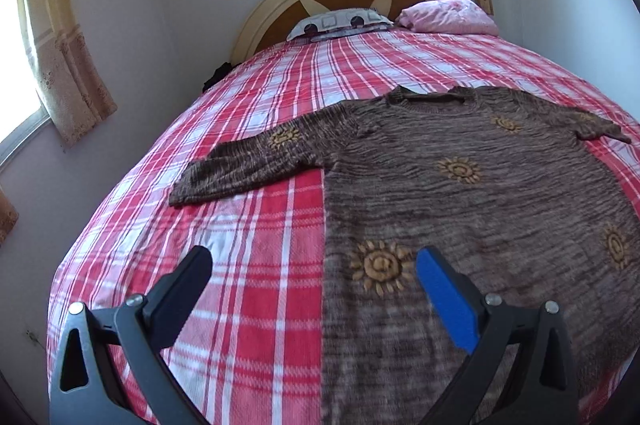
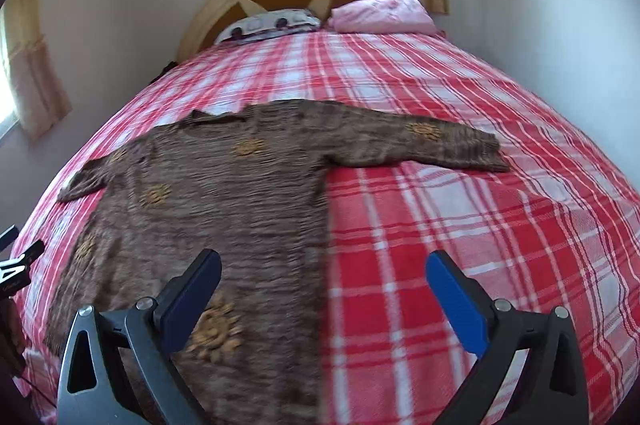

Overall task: Fold small clothes
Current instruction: 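Move the right tool to a sweater sleeve cuff and grasp it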

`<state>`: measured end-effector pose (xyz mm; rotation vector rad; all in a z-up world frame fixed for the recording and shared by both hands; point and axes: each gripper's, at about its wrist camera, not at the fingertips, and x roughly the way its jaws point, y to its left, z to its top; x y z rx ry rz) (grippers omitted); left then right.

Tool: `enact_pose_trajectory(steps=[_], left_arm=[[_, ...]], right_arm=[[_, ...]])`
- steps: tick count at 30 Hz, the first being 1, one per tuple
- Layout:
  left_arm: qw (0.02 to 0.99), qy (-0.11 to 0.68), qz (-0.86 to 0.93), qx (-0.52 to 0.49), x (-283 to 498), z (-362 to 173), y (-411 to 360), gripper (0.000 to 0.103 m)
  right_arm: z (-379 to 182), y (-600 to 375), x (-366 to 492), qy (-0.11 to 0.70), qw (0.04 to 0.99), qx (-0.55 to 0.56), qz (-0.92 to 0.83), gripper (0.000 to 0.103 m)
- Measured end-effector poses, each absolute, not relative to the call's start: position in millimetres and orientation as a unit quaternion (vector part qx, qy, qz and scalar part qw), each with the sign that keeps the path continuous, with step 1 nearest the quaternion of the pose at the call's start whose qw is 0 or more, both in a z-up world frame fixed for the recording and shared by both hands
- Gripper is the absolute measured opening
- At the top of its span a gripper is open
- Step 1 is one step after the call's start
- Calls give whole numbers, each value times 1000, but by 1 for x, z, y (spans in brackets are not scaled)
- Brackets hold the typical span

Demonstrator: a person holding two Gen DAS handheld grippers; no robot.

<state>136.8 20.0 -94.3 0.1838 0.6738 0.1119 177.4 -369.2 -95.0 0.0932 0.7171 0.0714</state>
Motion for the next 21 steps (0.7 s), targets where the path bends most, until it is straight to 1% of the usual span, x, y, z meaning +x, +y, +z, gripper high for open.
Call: enact_pose_trajectory(steps=[5, 7, 8, 9, 11, 16, 17, 19, 21], left_arm=[[938, 330, 50, 95, 181, -95, 15, 103], [938, 331, 45, 94, 198, -97, 13, 103], [938, 332, 43, 94, 208, -100, 12, 103], [937, 335, 41, 95, 219, -104, 11, 103], [932, 345, 43, 101, 237, -113, 9, 103], [922, 369, 50, 102, 264, -130, 8, 103], [921, 372, 49, 104, 266, -134, 7, 103], [917, 380, 51, 111, 269, -141, 4, 103], [909, 397, 54, 113, 274, -148, 3, 103]], right_arm=[[-96, -432, 217, 363, 926, 103, 0, 102], [-97, -457, 233, 367, 922, 126, -17, 100], [-98, -471, 241, 367, 919, 142, -22, 98], [-99, -482, 248, 368, 916, 156, -26, 90], [-104, -507, 264, 376, 907, 186, -35, 77], [-123, -545, 292, 395, 884, 244, -52, 76], [-127, -551, 298, 399, 880, 251, -57, 75], [-133, -556, 306, 407, 875, 256, -64, 68], [-141, -560, 314, 415, 868, 262, -69, 67]])
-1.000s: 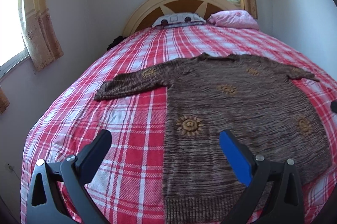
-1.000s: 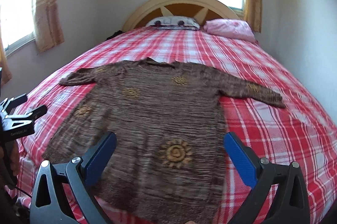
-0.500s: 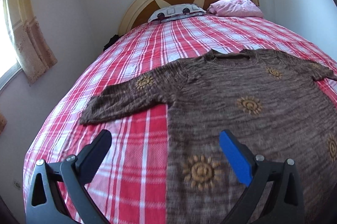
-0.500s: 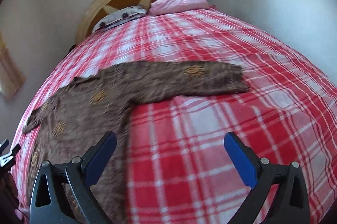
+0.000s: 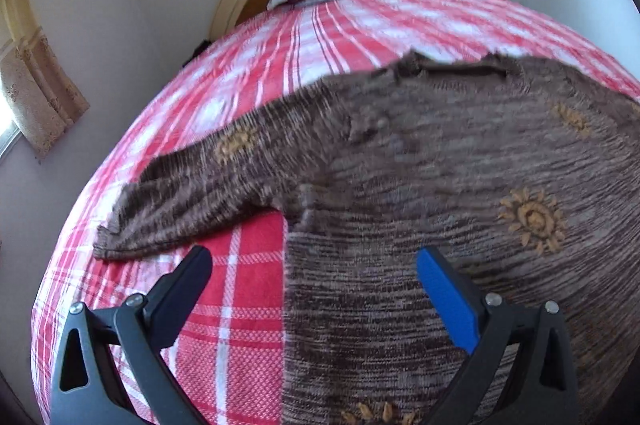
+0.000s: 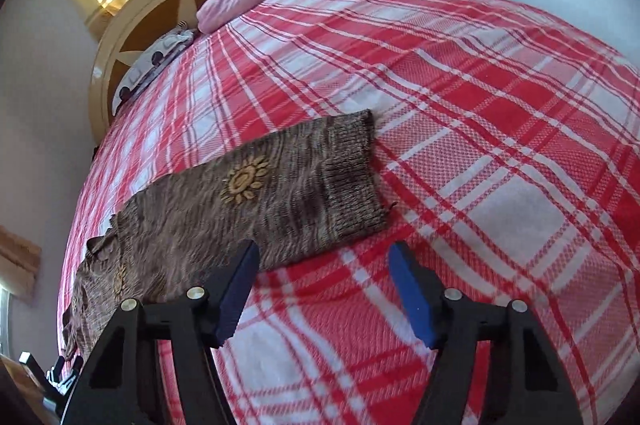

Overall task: Fold small clothes
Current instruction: 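Move the right tool to a sweater sleeve cuff and grasp it, then fold the grasped sleeve across the sweater body with the right tool, then release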

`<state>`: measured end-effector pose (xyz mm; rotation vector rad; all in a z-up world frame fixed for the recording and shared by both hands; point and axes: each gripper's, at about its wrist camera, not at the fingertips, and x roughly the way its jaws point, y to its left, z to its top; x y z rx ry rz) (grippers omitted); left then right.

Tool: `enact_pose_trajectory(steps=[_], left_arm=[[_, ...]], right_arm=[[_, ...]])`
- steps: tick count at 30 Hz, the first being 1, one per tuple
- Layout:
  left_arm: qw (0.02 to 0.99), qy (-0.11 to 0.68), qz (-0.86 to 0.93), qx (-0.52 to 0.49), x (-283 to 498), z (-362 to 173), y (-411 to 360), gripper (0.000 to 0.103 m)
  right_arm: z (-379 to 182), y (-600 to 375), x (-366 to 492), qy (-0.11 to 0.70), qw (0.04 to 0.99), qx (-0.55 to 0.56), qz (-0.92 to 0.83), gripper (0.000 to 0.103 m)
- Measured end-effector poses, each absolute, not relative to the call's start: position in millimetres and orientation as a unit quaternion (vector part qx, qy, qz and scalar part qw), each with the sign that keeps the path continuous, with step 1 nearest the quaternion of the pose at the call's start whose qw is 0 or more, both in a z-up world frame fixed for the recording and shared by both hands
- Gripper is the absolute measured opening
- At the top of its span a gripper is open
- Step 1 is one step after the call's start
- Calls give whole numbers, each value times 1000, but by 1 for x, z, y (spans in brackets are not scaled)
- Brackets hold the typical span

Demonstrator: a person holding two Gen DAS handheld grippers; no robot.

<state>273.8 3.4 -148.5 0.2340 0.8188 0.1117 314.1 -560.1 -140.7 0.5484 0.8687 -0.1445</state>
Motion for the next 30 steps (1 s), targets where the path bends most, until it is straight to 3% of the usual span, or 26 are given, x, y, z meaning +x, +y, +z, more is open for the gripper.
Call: enact_pose_trajectory(steps=[6, 8, 10, 14, 30], left_arm=[[903, 413, 55, 104, 281, -157, 5, 103], [904, 412, 54, 103, 282, -158, 4, 103], [904, 414, 51, 98, 282, -159, 5, 103], [902, 424, 42, 69, 285, -162, 13, 103], [894, 447, 20, 23, 290, -166, 25, 103]], right_arm=[[-146, -562, 335, 411, 871, 256, -80, 66], [-149, -562, 342, 411, 871, 254, -86, 61], [-150, -562, 346, 411, 873, 243, -97, 42], [-149, -564, 352, 407, 875, 240, -106, 23], [-92, -449, 373, 364, 927, 92, -14, 13]])
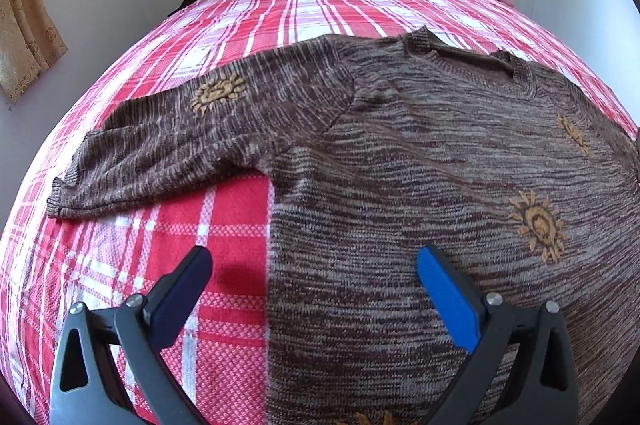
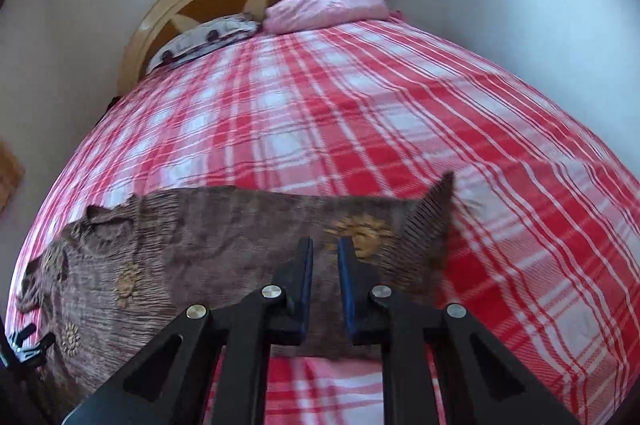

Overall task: Fold small clothes
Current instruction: 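Fold the grasped sleeve across the sweater body with the right tool, then release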

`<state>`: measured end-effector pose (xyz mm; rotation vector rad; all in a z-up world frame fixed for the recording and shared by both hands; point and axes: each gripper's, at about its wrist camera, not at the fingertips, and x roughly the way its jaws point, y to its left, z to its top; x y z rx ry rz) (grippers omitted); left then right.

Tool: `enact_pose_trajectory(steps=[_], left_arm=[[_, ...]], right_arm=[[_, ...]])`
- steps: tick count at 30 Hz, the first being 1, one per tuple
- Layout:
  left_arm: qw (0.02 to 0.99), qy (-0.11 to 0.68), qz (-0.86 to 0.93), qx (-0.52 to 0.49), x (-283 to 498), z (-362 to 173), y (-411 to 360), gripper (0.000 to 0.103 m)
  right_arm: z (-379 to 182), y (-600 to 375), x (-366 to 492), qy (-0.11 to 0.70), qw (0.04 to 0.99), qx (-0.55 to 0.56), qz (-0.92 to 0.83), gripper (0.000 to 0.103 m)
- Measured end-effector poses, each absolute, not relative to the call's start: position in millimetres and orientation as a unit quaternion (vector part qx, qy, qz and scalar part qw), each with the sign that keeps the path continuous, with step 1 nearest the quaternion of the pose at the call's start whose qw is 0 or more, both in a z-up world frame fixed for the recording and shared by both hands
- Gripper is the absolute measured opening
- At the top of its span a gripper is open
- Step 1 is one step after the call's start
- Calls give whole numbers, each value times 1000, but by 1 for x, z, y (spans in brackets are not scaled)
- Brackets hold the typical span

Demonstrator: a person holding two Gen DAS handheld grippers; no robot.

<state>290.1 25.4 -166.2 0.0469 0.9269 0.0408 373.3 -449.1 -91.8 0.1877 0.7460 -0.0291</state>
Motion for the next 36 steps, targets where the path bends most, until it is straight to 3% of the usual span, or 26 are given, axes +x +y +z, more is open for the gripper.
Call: enact_pose_trajectory(steps=[8, 9, 10, 11, 12, 15, 18, 23, 25, 26, 28, 36], left_arm=[[894, 448, 16, 15, 290, -166, 27, 103], [893, 449, 15, 12, 290, -166, 28, 103], [893, 449, 14, 11, 289, -166, 28, 103], [893, 449, 13, 9, 290, -166, 29, 103], [893, 449, 13, 8, 290, -166, 29, 103], [893, 449, 13, 8, 290, -166, 29, 103], [894, 448, 15, 11, 291, -166, 28, 103], [893, 449, 14, 8, 290, -166, 28, 103], [893, 449, 14, 7, 290, -167, 28, 103], [893, 449, 13, 6, 290, -167, 28, 103], [893, 449, 14, 6, 290, -167, 29, 103], [893, 449, 15, 5, 289, -167, 28, 103]], right_arm=[[-80, -394, 374, 349, 937, -7, -4, 13], [-80, -398, 374, 353, 936, -15, -7, 28], [-83, -408, 374, 367, 930, -15, -12, 73], [-85, -417, 375, 374, 927, -8, -12, 91], [-87, -432, 371, 373, 928, 5, -14, 96], [-99, -459, 365, 389, 920, -6, -48, 96], [-114, -466, 366, 404, 912, -35, -65, 93], [-139, -458, 383, 436, 891, -91, -89, 50], [-145, -459, 389, 443, 887, -88, -101, 23], [-143, -460, 389, 439, 889, -79, -101, 19], [-134, -459, 388, 424, 899, -61, -95, 13], [-78, -387, 375, 340, 936, -93, -23, 10]])
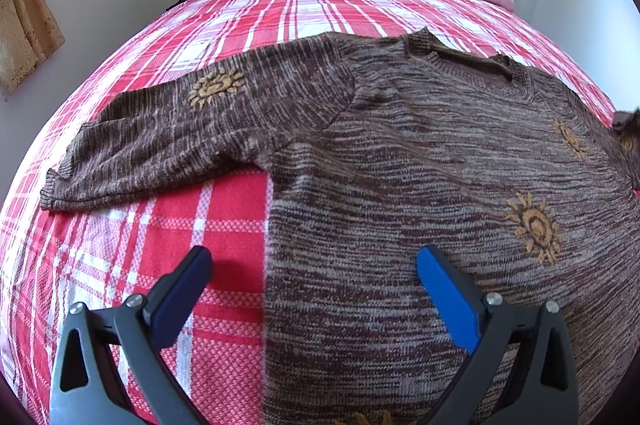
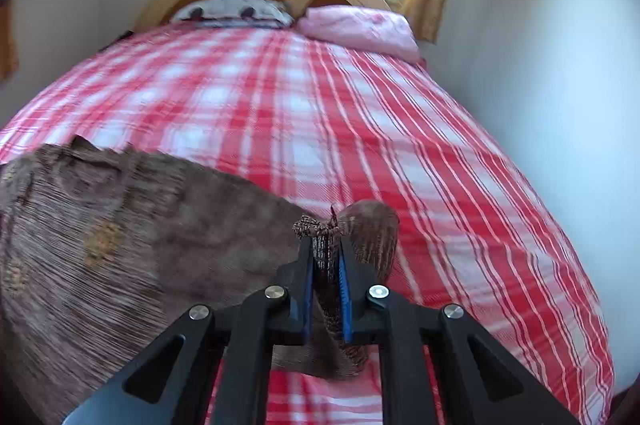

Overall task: Fold small clothes
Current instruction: 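Fold the grasped sleeve across the sweater body with the right tool, then release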

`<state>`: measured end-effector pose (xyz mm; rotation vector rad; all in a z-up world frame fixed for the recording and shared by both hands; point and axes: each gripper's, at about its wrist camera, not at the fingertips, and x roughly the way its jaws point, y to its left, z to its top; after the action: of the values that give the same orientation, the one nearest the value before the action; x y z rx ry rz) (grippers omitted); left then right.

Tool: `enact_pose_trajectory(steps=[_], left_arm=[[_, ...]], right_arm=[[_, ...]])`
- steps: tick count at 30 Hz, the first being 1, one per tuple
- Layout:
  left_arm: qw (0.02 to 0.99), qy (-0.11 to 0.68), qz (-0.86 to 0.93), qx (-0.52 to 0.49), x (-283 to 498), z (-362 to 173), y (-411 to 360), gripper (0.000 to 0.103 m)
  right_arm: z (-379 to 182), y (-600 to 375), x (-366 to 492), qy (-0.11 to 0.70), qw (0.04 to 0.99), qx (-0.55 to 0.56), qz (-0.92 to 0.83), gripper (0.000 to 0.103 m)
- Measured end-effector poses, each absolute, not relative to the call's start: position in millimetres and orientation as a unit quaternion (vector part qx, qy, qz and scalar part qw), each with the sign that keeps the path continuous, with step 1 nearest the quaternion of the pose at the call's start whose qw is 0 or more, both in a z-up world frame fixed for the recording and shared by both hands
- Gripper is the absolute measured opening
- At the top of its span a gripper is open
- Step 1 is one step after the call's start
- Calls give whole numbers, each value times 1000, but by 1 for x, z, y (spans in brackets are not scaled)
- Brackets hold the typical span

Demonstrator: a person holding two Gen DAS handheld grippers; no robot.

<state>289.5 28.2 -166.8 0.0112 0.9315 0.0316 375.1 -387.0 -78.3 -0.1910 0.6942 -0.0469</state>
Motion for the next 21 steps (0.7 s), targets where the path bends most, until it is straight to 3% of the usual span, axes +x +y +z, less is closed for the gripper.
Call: enact_pose_trajectory(steps=[8, 12, 14, 16, 21], left_arm=[[893, 450, 15, 5, 288, -166, 28, 103], [892, 452, 14, 5, 289, -166, 29, 103], [891, 454, 11, -2, 289, -166, 31, 103], [888, 459, 7, -7, 290, -165, 33, 103], [890, 453, -22, -41, 283, -142, 19, 103]], right_arm=[[-73, -294, 366, 310, 942, -108, 71, 10], [-103, -264, 362, 359, 917, -111, 136, 11], [-123, -255, 361, 398, 893, -118, 172, 19], [-136, -253, 349, 423, 873, -122, 211, 65], [-133, -278, 294, 371, 889, -132, 232, 66]])
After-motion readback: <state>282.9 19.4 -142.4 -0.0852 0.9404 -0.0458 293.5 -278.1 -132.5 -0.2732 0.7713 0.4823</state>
